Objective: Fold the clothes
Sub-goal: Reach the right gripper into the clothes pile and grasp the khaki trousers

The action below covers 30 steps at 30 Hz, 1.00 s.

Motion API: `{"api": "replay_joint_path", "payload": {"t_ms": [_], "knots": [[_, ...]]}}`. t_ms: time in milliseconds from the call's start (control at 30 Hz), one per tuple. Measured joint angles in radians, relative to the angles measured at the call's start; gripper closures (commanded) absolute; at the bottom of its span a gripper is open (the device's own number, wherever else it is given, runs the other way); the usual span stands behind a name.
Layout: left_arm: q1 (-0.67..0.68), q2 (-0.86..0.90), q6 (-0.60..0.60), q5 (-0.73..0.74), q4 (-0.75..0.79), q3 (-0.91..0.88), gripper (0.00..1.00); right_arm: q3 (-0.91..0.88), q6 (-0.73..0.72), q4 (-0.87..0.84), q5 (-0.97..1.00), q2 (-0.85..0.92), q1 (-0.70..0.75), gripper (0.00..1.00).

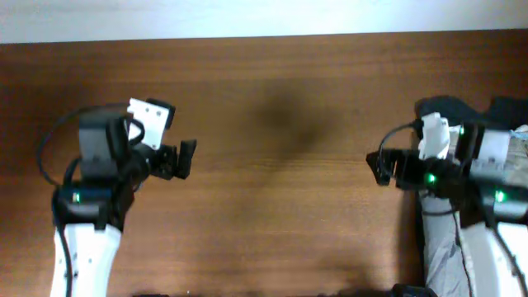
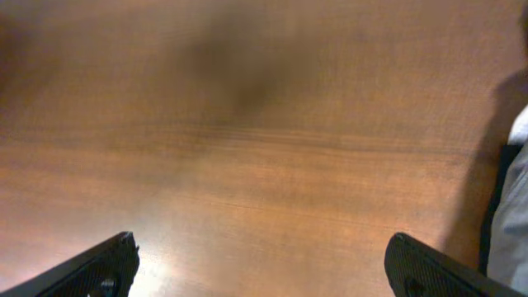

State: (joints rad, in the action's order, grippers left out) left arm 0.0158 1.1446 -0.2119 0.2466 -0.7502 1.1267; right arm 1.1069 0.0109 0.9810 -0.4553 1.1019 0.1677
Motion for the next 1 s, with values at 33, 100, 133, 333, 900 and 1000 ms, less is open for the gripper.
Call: {"api": "replay_joint_path", "payload": {"t_ms": [33,100,133,333,900,1000], "knots": [[0.0,0.05,0.0,0.0,-0.011,0.027,0.01,0.033,-0.003,0.013,0.0,0.067,0.0,0.01],[0.0,0.103,0.014,0.044,-0.018,0.037,0.01,0.039,-0.003,0.023,-0.01,0.148,0.0,0.01],[0.0,0.112,0.019,0.077,-0.018,0.037,0.01,0.04,-0.003,0.024,-0.016,0.175,0.0,0.01],[0.001,0.116,0.027,0.181,-0.016,0.122,0.01,0.173,-0.121,0.085,0.145,0.312,0.087,0.01],[0.001,0.152,0.034,0.264,-0.076,0.162,0.01,0.275,-0.348,-0.099,0.531,0.898,0.354,0.96],[0.001,0.176,0.035,0.268,-0.076,0.162,0.01,0.385,-0.351,0.057,0.549,0.902,0.355,0.96]]}}
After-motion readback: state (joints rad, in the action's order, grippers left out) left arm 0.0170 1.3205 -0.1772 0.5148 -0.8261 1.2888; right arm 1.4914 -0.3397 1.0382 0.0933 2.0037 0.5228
